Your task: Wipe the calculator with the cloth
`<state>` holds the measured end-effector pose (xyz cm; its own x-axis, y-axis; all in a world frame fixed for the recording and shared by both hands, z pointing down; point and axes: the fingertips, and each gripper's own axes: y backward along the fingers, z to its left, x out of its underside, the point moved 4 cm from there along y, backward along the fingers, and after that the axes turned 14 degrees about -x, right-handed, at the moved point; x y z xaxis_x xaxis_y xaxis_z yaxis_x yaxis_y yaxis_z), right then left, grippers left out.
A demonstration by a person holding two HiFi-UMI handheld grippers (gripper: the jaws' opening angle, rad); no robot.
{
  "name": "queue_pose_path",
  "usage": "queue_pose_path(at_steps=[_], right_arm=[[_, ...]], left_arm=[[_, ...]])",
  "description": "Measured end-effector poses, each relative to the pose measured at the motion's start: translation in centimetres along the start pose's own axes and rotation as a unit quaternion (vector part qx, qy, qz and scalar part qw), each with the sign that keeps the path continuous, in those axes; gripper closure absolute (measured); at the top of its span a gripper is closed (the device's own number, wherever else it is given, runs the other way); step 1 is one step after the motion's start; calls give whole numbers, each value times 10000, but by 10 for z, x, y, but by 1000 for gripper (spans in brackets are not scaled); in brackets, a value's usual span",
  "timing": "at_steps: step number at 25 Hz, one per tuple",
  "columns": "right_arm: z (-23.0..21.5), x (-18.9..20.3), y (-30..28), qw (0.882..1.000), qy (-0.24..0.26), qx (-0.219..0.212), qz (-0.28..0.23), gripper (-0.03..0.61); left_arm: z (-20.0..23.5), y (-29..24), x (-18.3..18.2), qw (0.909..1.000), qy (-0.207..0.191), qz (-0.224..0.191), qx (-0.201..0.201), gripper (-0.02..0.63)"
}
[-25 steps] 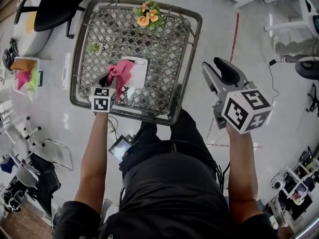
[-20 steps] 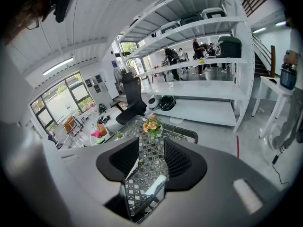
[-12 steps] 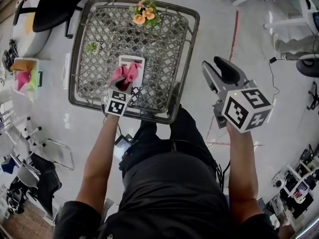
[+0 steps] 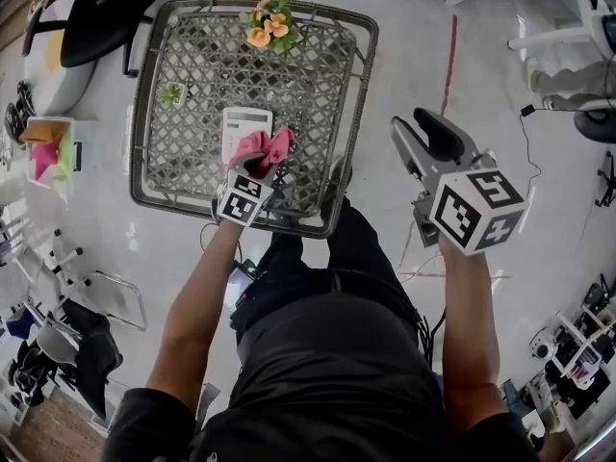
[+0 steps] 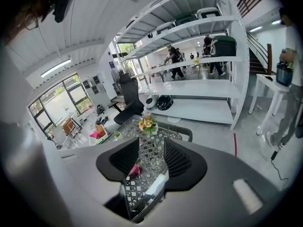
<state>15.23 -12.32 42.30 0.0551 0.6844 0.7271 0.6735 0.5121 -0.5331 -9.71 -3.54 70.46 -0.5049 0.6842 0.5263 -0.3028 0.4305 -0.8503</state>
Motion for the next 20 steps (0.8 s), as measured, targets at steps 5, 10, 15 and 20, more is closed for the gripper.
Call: queue_pose_path(at_steps=[5, 10, 15, 20], right_arm=[[-3, 3, 4, 10000, -16, 13, -18, 417], [-5, 5, 7, 10000, -20, 15, -30, 417], [-4, 4, 4, 10000, -30, 12, -11, 417], [-2, 4, 1, 10000, -20, -9, 2, 417]], left_arm=[[-22, -1, -11, 9995, -51, -144, 265, 476], [-16, -2, -9, 9997, -6, -136, 182, 476], [8, 2, 2, 10000, 77, -44, -6, 476], [33, 3, 18, 9996, 165, 4, -242, 476]])
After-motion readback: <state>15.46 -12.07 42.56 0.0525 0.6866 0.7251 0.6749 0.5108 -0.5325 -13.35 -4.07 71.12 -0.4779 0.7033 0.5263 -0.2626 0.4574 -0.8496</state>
